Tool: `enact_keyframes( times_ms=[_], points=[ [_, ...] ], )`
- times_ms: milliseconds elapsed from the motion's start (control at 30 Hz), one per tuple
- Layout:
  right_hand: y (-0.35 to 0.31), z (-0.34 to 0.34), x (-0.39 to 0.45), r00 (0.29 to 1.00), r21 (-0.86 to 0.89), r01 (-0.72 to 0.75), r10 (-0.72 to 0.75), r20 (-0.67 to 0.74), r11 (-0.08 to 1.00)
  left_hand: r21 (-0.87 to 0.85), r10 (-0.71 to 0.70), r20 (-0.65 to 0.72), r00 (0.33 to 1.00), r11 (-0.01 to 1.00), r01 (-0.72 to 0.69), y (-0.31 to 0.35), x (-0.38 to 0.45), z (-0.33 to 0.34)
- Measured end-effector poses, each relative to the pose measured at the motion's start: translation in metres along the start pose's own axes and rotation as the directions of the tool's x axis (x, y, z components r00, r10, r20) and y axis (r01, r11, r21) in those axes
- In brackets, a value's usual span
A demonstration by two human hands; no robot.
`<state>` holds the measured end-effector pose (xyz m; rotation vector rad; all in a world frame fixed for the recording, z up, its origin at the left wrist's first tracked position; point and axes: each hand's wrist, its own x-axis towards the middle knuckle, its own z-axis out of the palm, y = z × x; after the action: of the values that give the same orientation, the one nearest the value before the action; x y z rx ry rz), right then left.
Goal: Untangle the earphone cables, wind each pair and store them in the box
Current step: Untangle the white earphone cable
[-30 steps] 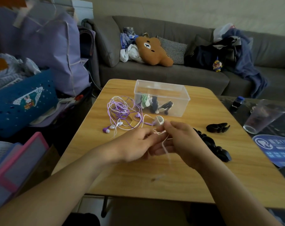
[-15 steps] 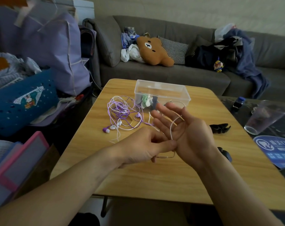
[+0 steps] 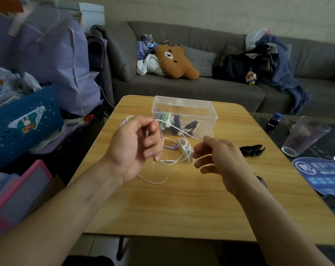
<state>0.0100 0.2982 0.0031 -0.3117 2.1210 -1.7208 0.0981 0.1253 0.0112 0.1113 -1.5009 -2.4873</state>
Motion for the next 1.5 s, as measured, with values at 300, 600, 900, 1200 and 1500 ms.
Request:
enact_keyframes(
  times_ms=[300, 600, 900, 1200, 1500],
  points=[
    [-0.001, 0.021, -0.015, 0.968, -0.396, 0.158, -0.063, 0.242, 0.904, 0.081, 0.167, -0.069, 0.983, 0.983, -0.162, 0.006, 0.001, -0.006],
    [-0.005, 0.037, -0.032, 0.947, -0.330, 0.296, -0.233, 0.219, 0.896, 0.307, 0.334, -0.327, 0.884, 0.922, -0.235, -0.002, -0.001, 0.000],
    [-0.002, 0.033, -0.032, 0.680, 0.005, 0.730, -0.727, 0.101, 0.683, 0.830, 0.551, 0.286, 0.784, 0.267, -0.491, -0.007, -0.004, -0.005],
    [-0.008, 0.029, -0.031, 0.841, 0.103, 0.535, -0.517, -0.157, 0.839, 0.667, -0.001, 0.267, 0.964, 0.722, -0.184, 0.000, -0.013, 0.002],
    [0.008, 0.024, -0.011, 0.934, -0.644, 0.218, -0.347, -0.079, 0.733, 0.807, 0.120, 0.097, 0.988, 0.571, -0.148, -0.006, -0.006, -0.010]
  ],
)
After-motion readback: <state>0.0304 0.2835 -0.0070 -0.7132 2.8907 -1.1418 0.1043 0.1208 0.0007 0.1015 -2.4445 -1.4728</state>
